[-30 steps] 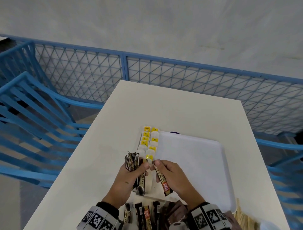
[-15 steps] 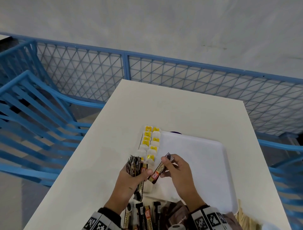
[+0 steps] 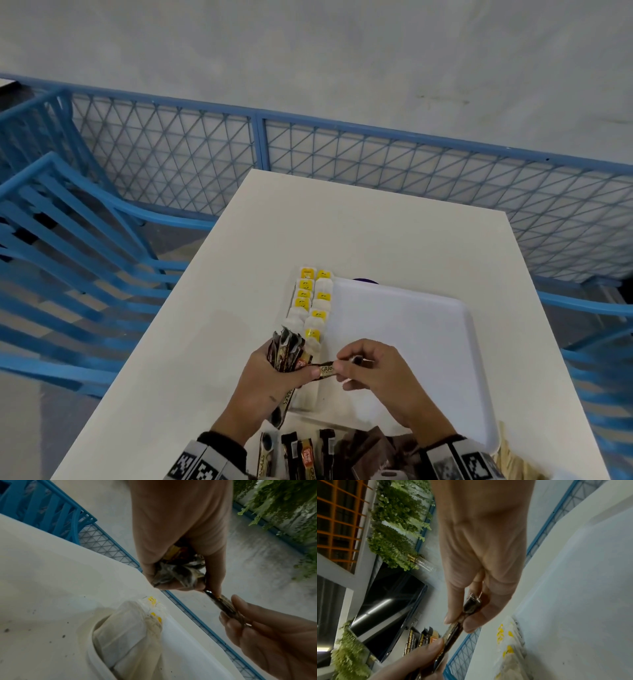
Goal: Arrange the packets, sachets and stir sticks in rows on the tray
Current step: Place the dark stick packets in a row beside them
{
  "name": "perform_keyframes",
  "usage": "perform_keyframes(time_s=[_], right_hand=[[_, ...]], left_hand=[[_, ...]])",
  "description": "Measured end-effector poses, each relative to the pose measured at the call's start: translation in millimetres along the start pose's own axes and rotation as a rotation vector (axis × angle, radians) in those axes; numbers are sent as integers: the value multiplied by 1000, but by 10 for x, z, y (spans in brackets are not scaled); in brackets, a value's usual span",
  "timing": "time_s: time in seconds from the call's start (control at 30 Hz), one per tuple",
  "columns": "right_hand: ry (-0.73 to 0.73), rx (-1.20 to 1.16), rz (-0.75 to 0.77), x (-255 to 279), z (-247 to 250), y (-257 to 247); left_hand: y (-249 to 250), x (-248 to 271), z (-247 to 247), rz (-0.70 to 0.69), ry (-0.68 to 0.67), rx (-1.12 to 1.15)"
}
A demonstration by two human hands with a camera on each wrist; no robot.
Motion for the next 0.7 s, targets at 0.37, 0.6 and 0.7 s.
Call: perform_keyframes(time_s=[0.37,0.6,0.7], right_hand=[[-71,102,-3,-49,-17,-26],[-60,-86,-87,-176,65,-15],[9,35,-48,-290,176,-23]], left_hand=[[171,-88,-134,-51,-84,-85],[133,-229,-94,20,-70,45],[94,-239,-101,79,-75,157]])
Point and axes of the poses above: each hand's wrist, its own x-axis away from the middle knuckle, its own z-axis out of the back of the hand, y = z × x, the point moved 10 cm from there along -x, towards the middle knuckle, and after that the axes turned 9 degrees about y, right-handed, at the moved point
